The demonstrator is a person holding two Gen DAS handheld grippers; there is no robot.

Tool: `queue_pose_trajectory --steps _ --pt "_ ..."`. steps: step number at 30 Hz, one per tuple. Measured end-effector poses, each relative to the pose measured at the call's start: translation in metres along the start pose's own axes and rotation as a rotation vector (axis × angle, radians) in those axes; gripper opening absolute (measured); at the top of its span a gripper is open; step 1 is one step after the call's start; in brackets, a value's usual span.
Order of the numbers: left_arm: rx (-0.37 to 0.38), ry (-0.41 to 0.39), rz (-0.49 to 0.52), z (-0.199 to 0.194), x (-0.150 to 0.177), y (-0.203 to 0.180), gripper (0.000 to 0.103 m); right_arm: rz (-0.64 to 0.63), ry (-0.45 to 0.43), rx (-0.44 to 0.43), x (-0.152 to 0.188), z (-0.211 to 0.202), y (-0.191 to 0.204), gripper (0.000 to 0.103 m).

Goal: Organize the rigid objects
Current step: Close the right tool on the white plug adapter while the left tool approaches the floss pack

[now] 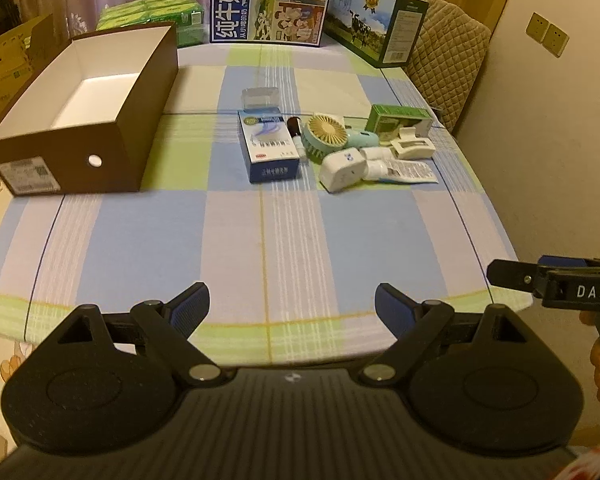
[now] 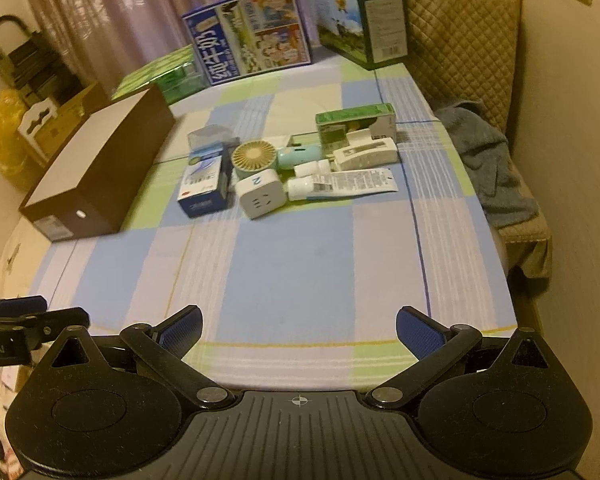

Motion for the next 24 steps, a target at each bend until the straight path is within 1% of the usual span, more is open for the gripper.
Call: queue_pose_trajectory --steps 9,17,24 --pt "0.030 0.013 0.052 0.040 -0.058 0.017 0.088 0.085 -0.030 0.065 -0.037 0.028 -0.006 0.101" --pt "0.066 0.035 0.131 0.081 -0.116 0.030 0.087 0.157 -0.077 0.128 -0.075 0.054 -0.008 0.101" --pt "0.087 0.053 0.178 0.116 -0.153 0.038 0.086 0.230 -0.087 0.200 -0.097 0.074 -0.017 0.101"
Point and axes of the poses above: each gripper's, at about its wrist camera, not at the fingertips, and z roughly the way its jaws point, y to its left, x to its underside, the point moved 3 cm from there along z, roughly the way its jaws point, and after that the axes turned 5 degrees about -z, right-handed, at the moved point
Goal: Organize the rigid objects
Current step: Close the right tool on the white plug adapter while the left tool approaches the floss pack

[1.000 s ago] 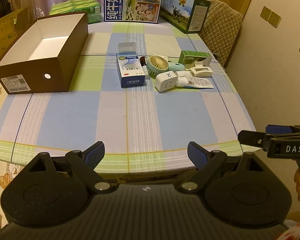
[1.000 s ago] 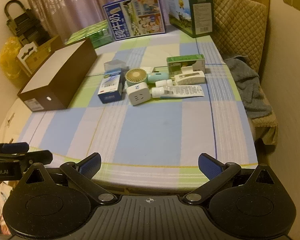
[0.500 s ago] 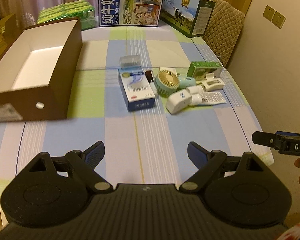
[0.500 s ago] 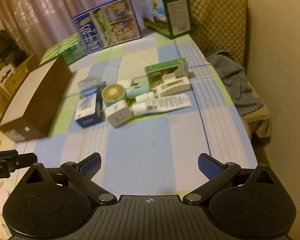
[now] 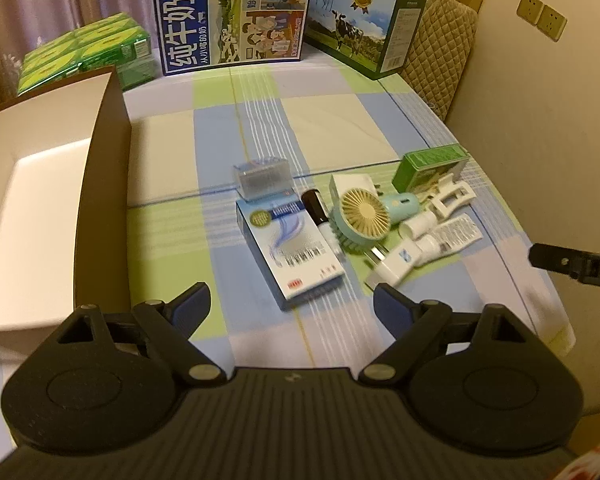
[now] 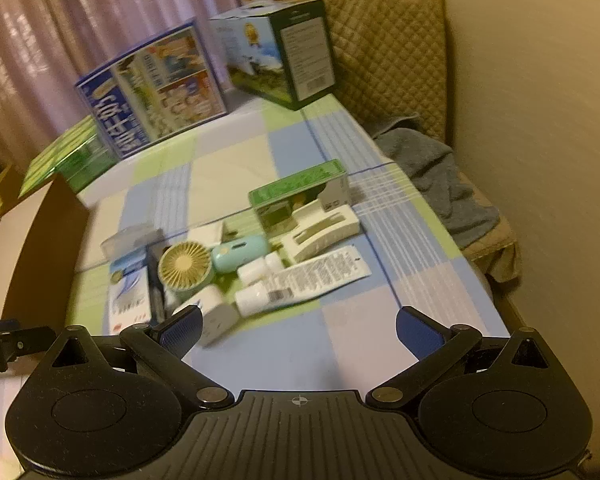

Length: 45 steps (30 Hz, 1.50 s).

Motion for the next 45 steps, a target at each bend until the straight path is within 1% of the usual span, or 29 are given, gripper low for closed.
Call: queue_pose_trajectory --steps 5,8,12,14,16,17,20,22,26,30,32,37,45 --pt "-0.002 0.024 0.008 0.021 -0.018 0.007 0.085 0.006 0.021 0.023 -0.009 0.013 0.001 0.101" --pt "0.005 0.025 0.004 0.026 -0.022 0.008 0.085 -0.012 0.038 -0.013 -0.011 0.023 0.007 0.101" --pt "-0.013 0.050 -0.037 0.034 -0.019 0.012 0.085 -0.100 0.061 -0.065 -0.012 0.040 0.023 0.100" --pt "-0.018 0.069 -0.060 0.037 -0.014 0.015 0.085 -0.139 0.058 -0.105 -0.012 0.046 0.031 0.095" --pt "-0.035 0.081 -0.079 0.040 -0.010 0.018 0.084 -0.193 0.068 -0.162 -0.011 0.054 0.040 0.089" --pt "-0.040 0.085 -0.091 0.041 -0.009 0.020 0.084 -0.229 0.076 -0.184 -0.010 0.059 0.046 0.088" --pt "-0.053 0.091 -0.128 0.042 -0.005 0.026 0.084 -0.320 0.097 -0.213 -0.006 0.074 0.061 0.080" --pt "-0.065 0.094 -0.145 0.042 -0.002 0.030 0.084 -0.366 0.115 -0.244 -0.003 0.087 0.069 0.071" --pt "-0.087 0.098 -0.180 0.042 0.003 0.037 0.084 -0.435 0.136 -0.277 0.001 0.104 0.079 0.068" --pt "-0.104 0.107 -0.212 0.043 0.008 0.045 0.084 -0.509 0.153 -0.282 0.002 0.117 0.086 0.067" --pt "-0.111 0.112 -0.222 0.044 0.010 0.047 0.084 -0.540 0.157 -0.292 0.005 0.122 0.089 0.064" --pt "-0.118 0.122 -0.239 0.047 0.015 0.052 0.084 -0.618 0.168 -0.270 0.016 0.133 0.095 0.057" --pt "-0.119 0.126 -0.236 0.050 0.015 0.051 0.084 -0.648 0.162 -0.244 0.020 0.141 0.097 0.056"
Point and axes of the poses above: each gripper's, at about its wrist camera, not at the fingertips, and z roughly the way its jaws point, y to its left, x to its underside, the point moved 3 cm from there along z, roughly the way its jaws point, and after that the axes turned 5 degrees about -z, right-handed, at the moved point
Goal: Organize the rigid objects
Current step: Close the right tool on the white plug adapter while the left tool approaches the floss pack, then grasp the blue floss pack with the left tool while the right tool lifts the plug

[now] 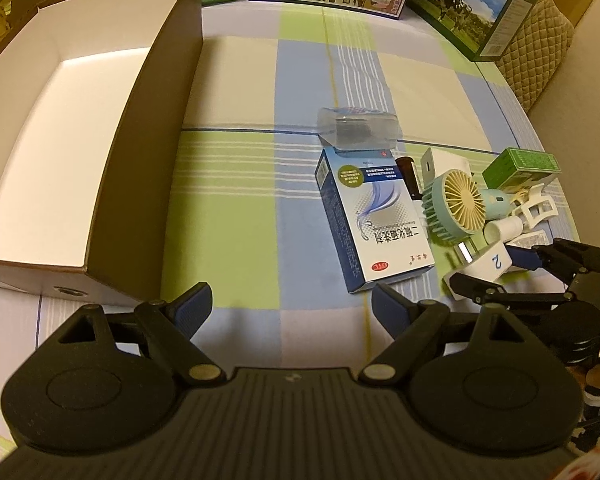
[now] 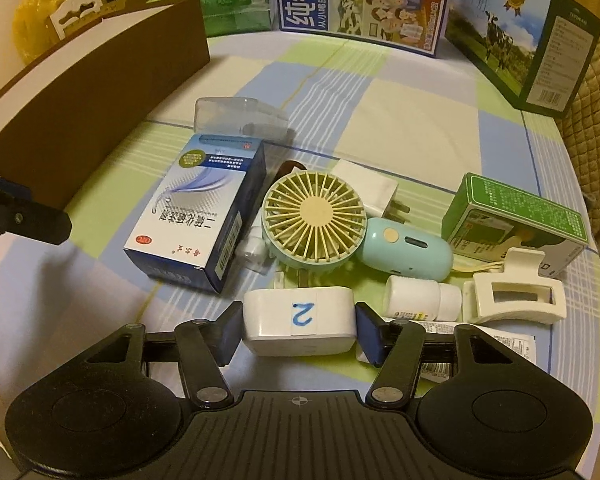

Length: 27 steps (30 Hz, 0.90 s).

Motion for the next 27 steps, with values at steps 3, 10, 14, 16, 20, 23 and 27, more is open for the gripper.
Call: queue_pose_trajectory --steps 3,10,14,16,20,23,27 --pt "0.002 0.001 0.009 0.001 0.000 -0.003 0.084 -0.002 -0.014 0.009 0.002 -0.002 0.002 0.055" --pt "0.009 0.001 0.025 0.002 -0.003 -0.008 0.084 0.053 -0.036 -0.012 0.005 -0.024 0.000 0.055" --pt "0.022 -0.003 0.039 0.001 -0.006 -0.013 0.083 0.103 -0.094 -0.019 -0.004 -0.054 -0.007 0.055" --pt "0.029 -0.010 0.051 0.001 -0.010 -0.018 0.083 0.123 -0.127 -0.003 -0.011 -0.068 -0.013 0.055" --pt "0.041 -0.031 0.083 0.002 -0.024 -0.029 0.084 0.157 -0.176 0.031 -0.030 -0.084 -0.030 0.055" --pt "0.048 -0.055 0.106 0.003 -0.042 -0.038 0.083 0.191 -0.201 0.049 -0.043 -0.088 -0.044 0.055" --pt "0.058 -0.069 0.113 0.011 -0.073 -0.049 0.083 0.207 -0.227 0.072 -0.060 -0.087 -0.062 0.055"
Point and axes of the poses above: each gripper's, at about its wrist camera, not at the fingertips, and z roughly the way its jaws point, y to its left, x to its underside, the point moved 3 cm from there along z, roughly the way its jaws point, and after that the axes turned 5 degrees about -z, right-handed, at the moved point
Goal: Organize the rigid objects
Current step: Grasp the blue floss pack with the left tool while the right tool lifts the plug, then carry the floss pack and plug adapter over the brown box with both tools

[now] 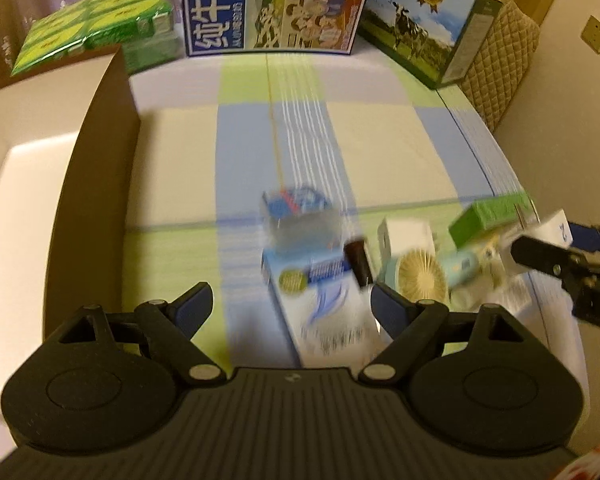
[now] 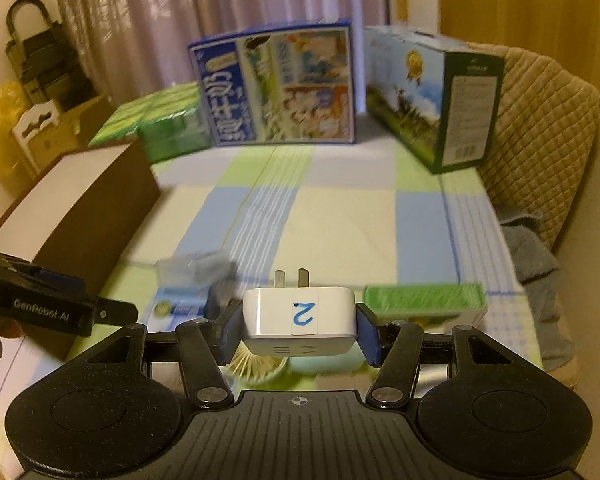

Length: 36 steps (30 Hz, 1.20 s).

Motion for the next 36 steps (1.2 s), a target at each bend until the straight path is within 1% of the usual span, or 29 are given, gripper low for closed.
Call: queue_pose_trajectory --steps 3,6,8,10,12,17,18,19,20,21,22,26,30,36 --pt "0.008 0.003 0.006 0.014 -0.024 -0.007 0.083 0.016 -0.014 0.008 -0.011 0.009 -0.009 0.055" --pt "0.030 0.038 -0.002 0.034 -0.044 -0.011 0.084 0.024 -0.022 0.023 -0.018 0.018 -0.017 0.055" --pt "0.024 0.075 -0.019 0.051 -0.055 -0.014 0.084 0.028 -0.025 0.029 -0.022 0.023 -0.022 0.055" --pt "0.025 0.106 -0.026 0.065 -0.062 -0.016 0.084 0.036 -0.025 0.034 -0.025 0.028 -0.027 0.055" --pt "0.007 0.140 -0.035 0.079 -0.066 -0.016 0.083 0.040 -0.023 0.041 -0.027 0.033 -0.032 0.055" --pt "-0.018 0.194 -0.035 0.103 -0.068 -0.015 0.082 0.051 -0.013 0.057 -0.030 0.044 -0.044 0.055" --pt "-0.021 0.200 -0.038 0.106 -0.067 -0.014 0.079 0.054 -0.010 0.059 -0.030 0.046 -0.046 0.055" --pt "-0.023 0.208 -0.041 0.110 -0.067 -0.014 0.072 0.057 -0.008 0.061 -0.030 0.047 -0.048 0.055" --pt "-0.025 0.215 -0.046 0.112 -0.067 -0.014 0.067 0.058 -0.006 0.062 -0.029 0.047 -0.048 0.055" --pt "-0.024 0.224 -0.054 0.114 -0.067 -0.013 0.058 0.060 -0.004 0.062 -0.029 0.048 -0.050 0.055" --pt "-0.022 0.231 -0.063 0.115 -0.066 -0.012 0.056 0.061 -0.002 0.061 -0.028 0.048 -0.050 0.055" --pt "-0.039 0.214 -0.059 0.112 -0.065 -0.012 0.055 0.058 0.000 0.057 -0.027 0.048 -0.050 0.055" --pt "-0.041 0.147 -0.041 0.095 -0.065 -0.013 0.055 0.047 -0.006 0.045 -0.029 0.046 -0.044 0.055" --pt "-0.024 0.057 -0.066 0.056 -0.069 -0.008 0.055 0.016 -0.028 0.011 -0.038 0.041 -0.027 0.055"
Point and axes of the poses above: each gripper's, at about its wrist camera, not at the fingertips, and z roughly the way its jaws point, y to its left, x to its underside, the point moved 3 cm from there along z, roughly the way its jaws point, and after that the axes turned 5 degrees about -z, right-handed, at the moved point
